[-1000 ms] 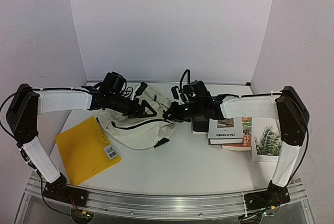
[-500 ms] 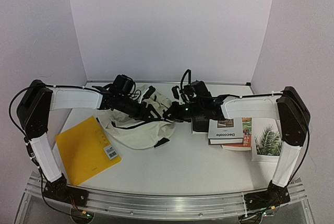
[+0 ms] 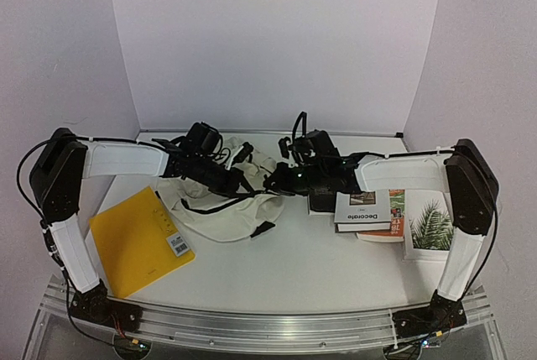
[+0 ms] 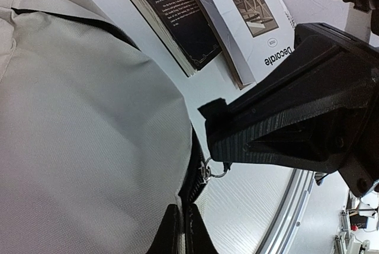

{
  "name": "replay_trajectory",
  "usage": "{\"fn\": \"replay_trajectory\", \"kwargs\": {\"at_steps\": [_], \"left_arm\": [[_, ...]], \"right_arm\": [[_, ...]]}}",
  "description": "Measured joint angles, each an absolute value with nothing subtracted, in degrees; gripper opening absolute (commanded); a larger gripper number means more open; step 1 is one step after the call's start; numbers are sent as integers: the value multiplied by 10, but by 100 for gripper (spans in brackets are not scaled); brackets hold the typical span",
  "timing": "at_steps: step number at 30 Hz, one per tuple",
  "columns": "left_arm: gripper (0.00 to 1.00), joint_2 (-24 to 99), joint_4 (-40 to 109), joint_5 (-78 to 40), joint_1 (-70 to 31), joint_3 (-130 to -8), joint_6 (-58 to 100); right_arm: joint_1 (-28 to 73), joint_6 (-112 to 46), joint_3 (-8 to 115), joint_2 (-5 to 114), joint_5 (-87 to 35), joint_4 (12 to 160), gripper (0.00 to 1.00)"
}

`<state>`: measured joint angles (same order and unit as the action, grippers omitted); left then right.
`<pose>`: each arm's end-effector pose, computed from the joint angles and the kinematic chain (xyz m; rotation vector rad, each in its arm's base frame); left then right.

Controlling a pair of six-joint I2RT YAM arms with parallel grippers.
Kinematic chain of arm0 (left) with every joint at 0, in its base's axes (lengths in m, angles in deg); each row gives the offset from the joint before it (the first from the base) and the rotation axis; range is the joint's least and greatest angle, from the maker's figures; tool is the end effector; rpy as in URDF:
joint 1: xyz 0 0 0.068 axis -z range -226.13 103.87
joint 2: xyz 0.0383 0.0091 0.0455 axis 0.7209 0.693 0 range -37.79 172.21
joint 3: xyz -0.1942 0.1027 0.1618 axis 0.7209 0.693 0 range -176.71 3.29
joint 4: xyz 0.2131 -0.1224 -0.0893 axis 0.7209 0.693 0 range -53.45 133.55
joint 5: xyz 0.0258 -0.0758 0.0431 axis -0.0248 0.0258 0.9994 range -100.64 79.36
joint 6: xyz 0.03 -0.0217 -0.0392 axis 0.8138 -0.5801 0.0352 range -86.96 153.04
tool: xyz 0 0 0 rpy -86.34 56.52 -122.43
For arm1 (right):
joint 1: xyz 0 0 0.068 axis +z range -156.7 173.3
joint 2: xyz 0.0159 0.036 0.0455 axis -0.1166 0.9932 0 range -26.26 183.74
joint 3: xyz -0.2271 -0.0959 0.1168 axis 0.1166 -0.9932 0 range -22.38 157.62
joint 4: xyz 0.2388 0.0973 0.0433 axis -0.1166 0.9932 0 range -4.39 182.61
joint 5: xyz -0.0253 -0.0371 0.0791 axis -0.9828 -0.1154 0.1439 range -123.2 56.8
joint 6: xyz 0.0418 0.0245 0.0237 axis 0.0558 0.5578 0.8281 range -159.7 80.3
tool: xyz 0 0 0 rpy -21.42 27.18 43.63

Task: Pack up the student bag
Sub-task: Unzip the student bag at the center of the board.

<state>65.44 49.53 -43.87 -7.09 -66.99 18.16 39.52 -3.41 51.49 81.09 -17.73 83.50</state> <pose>0.2913 -0.2614 0.2130 0.8126 2.3649 -1.1159 0.2898 0.3161 0.2240 -0.3749 2.2842 1.0901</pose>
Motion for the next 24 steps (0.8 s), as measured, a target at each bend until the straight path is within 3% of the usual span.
{"fn": "replay_trajectory", "kwargs": {"at_steps": [24], "left_arm": [[0, 501, 541, -343, -68, -600, 152]], "right_arm": [[313, -36, 473, 814, -178, 813, 0]]}}
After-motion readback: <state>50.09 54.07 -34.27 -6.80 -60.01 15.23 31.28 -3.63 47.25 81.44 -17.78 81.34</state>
